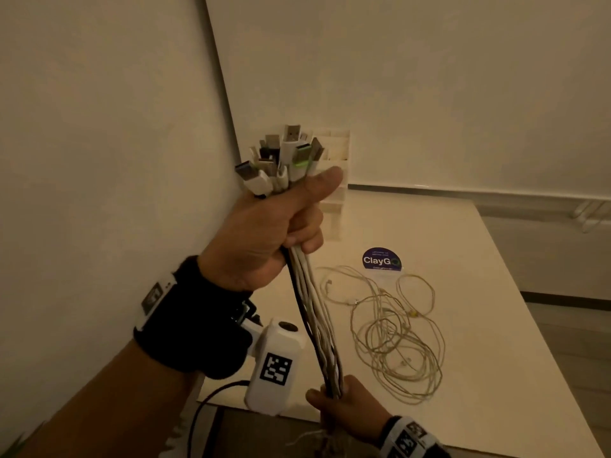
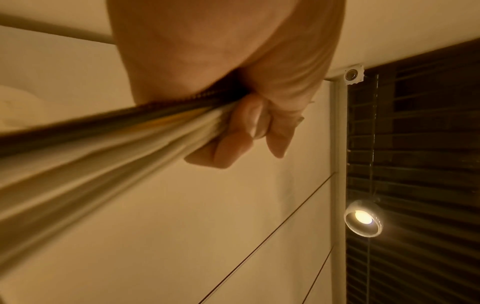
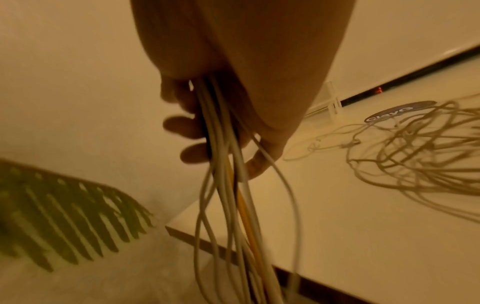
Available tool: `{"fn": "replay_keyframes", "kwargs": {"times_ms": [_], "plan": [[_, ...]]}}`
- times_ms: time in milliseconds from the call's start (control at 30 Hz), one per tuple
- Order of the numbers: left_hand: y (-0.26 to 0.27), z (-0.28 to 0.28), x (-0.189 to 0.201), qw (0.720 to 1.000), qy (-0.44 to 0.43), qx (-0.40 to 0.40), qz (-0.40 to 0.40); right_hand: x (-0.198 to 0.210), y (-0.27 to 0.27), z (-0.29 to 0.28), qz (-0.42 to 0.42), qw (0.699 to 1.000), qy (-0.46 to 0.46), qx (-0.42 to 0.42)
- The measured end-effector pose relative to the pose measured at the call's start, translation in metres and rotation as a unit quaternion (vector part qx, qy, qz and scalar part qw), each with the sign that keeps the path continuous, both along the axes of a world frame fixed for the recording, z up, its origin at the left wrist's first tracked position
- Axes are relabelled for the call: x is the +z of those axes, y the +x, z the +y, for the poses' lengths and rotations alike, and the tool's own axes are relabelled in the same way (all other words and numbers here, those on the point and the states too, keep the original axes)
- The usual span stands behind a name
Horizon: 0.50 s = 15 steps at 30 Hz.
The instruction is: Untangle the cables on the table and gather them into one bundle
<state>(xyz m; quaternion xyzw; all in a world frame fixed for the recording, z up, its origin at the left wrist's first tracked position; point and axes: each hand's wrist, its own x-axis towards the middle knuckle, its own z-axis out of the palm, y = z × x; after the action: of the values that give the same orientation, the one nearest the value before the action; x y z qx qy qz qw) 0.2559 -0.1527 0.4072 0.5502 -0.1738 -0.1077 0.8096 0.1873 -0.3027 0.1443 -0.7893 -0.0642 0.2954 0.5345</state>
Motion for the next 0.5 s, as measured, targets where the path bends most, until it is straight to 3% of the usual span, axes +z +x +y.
{"fn": "replay_keyframes", "kwargs": {"times_ms": [100, 300, 500], "plan": [[0.001, 0.009, 0.009, 1.0, 0.001, 0.021, 0.0, -0.024, -0.001, -0.006, 0.04, 0.999, -0.002, -0.028], [-0.001, 0.016, 0.006, 1.0, -0.019, 0.013, 0.002, -0.059, -0.01, -0.009, 0.13, 0.984, -0.12, -0.011], [0.004, 0.011, 0.002, 0.998, -0.054, -0.008, 0.008, -0.051, -0.008, -0.008, 0.14, 0.982, -0.129, 0.022]]}}
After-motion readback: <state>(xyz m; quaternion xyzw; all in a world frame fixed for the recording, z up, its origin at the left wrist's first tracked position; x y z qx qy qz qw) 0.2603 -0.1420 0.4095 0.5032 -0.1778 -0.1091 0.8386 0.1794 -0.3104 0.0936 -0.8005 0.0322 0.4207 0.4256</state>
